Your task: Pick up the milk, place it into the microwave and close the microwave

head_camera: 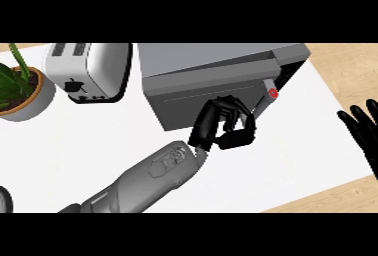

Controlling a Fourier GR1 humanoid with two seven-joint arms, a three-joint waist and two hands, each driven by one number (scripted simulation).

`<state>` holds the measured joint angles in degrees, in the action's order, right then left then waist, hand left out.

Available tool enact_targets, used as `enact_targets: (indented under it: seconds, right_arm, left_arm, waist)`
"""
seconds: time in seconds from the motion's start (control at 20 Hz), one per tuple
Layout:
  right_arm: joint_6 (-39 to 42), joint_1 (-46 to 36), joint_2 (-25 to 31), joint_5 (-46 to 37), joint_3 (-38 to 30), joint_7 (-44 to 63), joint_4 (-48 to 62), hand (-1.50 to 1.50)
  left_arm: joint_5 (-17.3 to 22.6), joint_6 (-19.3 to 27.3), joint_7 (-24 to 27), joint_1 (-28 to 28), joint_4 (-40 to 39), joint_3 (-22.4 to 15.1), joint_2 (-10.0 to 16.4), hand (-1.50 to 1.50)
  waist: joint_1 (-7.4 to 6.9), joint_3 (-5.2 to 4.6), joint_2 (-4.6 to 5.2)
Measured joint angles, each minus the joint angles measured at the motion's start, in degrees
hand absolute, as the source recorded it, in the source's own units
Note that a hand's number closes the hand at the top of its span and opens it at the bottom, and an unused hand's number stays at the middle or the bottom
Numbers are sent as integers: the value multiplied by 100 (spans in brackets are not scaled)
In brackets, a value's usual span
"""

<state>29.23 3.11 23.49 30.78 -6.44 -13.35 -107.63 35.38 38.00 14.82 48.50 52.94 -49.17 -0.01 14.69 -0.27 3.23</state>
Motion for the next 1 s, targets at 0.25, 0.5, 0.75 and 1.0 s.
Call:
enact_targets:
  seconds: [0.25,0.5,0.75,1.0]
  right_arm:
    - [23,-102,89,264,-21,160,-76,-150]
    - [25,-198,196,462,-51,316,-140,-150]
    - [8,-315,291,635,-130,409,-187,-150]
    - [7,-421,389,811,-187,508,-230,-150]
  left_arm:
    - [492,37,319,122,-49,330,-2,150]
    - [809,0,652,92,-55,365,-2,150]
    - [1034,-30,975,87,-101,355,-3,150]
    - [1207,-18,1263,81,-145,351,-2,150]
  waist:
    - [117,-13,61]
    - [169,-9,77]
    - [203,-1,89]
    - [253,5,99]
